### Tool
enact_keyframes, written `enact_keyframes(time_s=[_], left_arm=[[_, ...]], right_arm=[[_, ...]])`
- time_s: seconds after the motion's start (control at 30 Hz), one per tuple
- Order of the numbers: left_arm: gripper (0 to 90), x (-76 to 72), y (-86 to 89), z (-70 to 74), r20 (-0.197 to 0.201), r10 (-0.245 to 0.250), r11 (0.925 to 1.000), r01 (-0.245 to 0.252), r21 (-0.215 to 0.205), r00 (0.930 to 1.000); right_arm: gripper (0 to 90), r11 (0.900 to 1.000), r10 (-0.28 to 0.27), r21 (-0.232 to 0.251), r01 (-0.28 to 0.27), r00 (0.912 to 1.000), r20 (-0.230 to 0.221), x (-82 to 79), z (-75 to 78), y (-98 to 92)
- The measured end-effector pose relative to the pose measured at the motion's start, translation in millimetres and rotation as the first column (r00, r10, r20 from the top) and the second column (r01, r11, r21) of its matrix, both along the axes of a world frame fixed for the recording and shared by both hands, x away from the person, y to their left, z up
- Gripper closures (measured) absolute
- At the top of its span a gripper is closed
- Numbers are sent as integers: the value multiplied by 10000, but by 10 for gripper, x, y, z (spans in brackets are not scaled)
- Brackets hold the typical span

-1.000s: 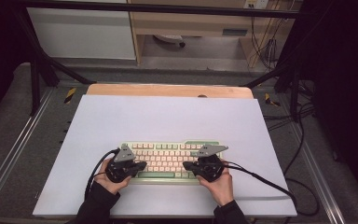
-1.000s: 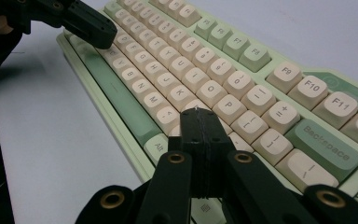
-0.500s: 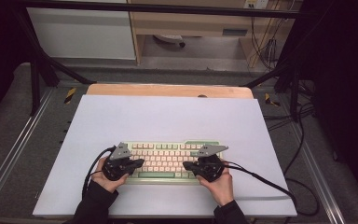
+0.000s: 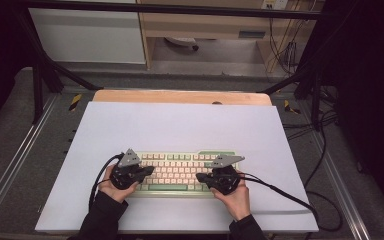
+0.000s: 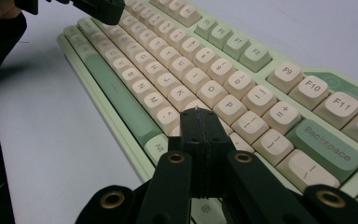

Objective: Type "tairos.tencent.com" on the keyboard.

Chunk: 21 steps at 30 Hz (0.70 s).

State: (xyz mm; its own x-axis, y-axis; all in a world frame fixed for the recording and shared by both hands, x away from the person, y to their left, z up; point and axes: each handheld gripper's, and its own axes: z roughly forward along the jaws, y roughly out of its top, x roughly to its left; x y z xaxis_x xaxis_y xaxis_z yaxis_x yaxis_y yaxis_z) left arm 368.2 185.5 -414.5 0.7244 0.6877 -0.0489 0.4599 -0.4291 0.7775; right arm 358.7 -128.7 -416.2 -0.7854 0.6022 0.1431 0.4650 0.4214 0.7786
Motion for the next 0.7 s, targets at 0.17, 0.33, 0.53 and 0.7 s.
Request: enact_keyframes(time_s=[0.17, 0.33, 0.53, 0.7], left_arm=[[899, 51, -17, -22, 7, 184, 9998, -184, 54, 9998], [899, 96, -27, -59, -35, 350, 9992, -349, 169, 9994], [899, 121, -48, -94, -52, 368, 9988, -366, 318, 9993], [899, 125, -61, -120, 8, 380, 9982, -380, 454, 9993]], right_arm=[[900, 10000, -17, 1, 17, 10000, -18, 0, -4, 3], [900, 10000, -4, -9, 4, 10000, -27, 1, -6, 4], [900, 10000, 1, -10, -2, 10000, -27, 1, -6, 5], [900, 10000, -2, -7, 2, 10000, -22, 0, -3, 3]])
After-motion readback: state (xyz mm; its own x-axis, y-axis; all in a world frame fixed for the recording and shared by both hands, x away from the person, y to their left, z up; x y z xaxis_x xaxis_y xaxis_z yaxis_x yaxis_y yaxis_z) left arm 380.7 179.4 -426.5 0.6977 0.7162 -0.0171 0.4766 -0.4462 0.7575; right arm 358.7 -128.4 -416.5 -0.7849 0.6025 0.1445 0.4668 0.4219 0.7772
